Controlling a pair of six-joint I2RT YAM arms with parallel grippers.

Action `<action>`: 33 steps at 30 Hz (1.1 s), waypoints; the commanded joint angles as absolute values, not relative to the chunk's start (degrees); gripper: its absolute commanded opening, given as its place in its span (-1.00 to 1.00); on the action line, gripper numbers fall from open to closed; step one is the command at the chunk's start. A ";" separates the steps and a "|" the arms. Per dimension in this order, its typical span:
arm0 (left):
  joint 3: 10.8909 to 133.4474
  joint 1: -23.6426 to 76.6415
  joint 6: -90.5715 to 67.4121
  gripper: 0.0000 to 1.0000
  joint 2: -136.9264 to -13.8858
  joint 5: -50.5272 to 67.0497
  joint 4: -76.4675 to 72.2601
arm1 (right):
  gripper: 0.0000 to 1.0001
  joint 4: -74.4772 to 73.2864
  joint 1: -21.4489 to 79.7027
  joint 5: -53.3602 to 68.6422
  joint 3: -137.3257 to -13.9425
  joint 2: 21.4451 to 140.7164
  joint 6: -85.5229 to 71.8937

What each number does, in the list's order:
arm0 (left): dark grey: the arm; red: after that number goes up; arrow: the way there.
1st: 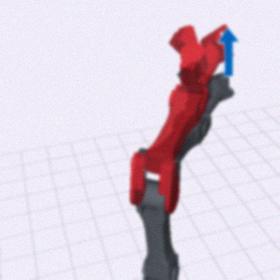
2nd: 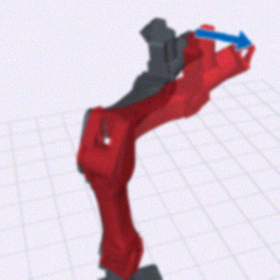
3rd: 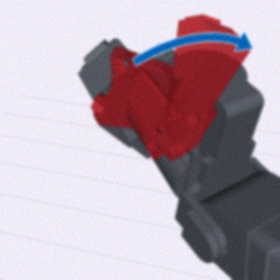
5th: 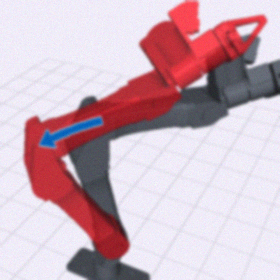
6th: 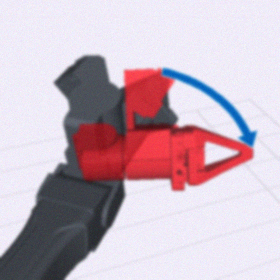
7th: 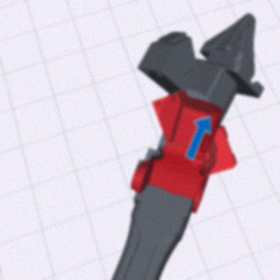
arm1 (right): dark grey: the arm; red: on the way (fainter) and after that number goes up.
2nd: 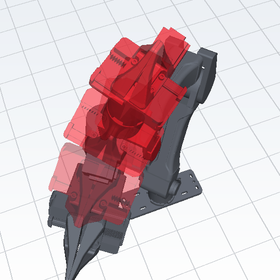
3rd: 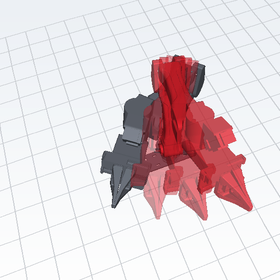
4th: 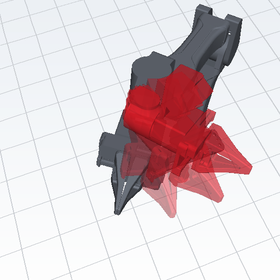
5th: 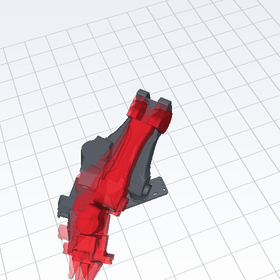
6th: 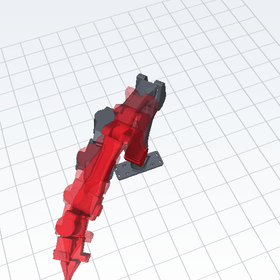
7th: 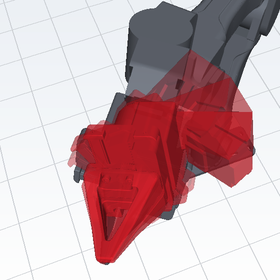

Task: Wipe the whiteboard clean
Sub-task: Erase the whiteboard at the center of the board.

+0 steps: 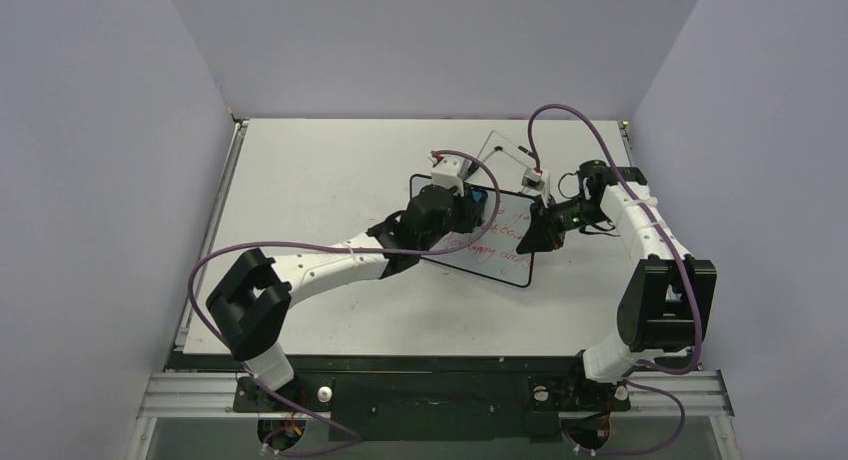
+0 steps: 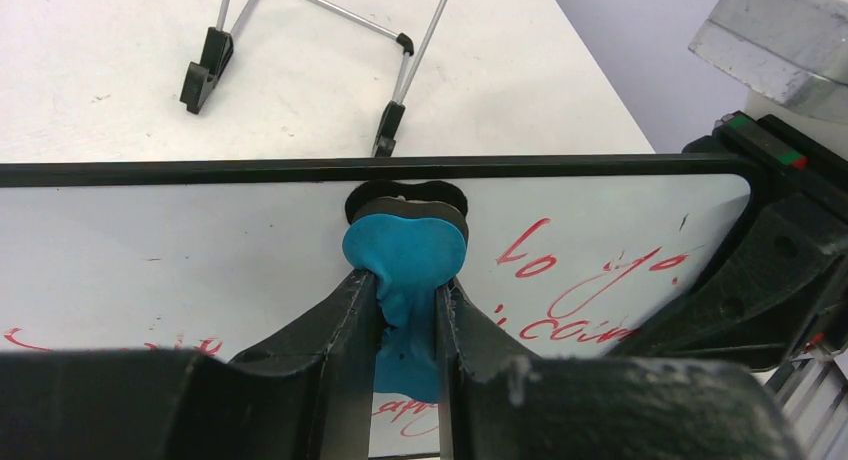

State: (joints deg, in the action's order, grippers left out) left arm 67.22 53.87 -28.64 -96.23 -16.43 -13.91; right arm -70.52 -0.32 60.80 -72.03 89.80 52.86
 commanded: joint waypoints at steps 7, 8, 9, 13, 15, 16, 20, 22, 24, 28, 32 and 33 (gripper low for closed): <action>68.19 55.91 -27.96 -1.00 -98.65 -16.26 -17.00 | -1.00 -77.78 2.16 60.97 -73.04 89.57 58.56; 68.40 57.50 -28.04 -1.00 -99.48 -16.22 -17.29 | -1.00 -77.78 2.18 60.98 -73.04 89.69 58.50; 68.56 58.15 -28.28 -1.00 -99.93 -16.45 -17.59 | -1.00 -77.83 2.13 60.99 -73.06 89.67 58.56; 70.30 60.28 -28.64 -1.00 -102.25 -17.78 -17.61 | -1.00 -77.79 2.17 61.07 -73.06 89.69 58.52; 71.22 60.40 -28.50 -1.00 -102.69 -18.30 -17.18 | -1.00 -77.86 2.19 61.04 -73.04 89.70 58.48; 72.06 60.23 -28.27 -1.00 -102.69 -18.55 -16.89 | -1.00 -77.87 2.20 61.02 -73.04 89.73 58.52; 74.90 58.42 -26.80 -1.00 -102.31 -20.89 -14.34 | -1.00 -77.80 2.26 61.07 -73.04 89.72 58.49; 76.06 57.03 -25.97 -1.00 -102.04 -22.38 -12.97 | -1.00 -77.86 2.26 61.07 -73.08 89.69 58.57; 76.62 55.34 -26.20 -1.00 -101.91 -22.69 -11.73 | -1.00 -77.80 2.27 61.08 -73.09 89.76 58.57; 76.32 54.23 -26.14 -1.00 -101.25 -21.24 -12.48 | -1.00 -77.81 2.28 61.00 -73.04 89.81 58.61; 73.52 56.75 -25.01 -1.00 -100.58 -17.60 -17.16 | -1.00 -77.79 2.23 61.00 -73.05 89.91 58.61; 71.97 57.24 -24.81 -1.00 -100.42 -16.97 -17.98 | -1.00 -77.79 2.21 61.00 -73.11 89.87 58.55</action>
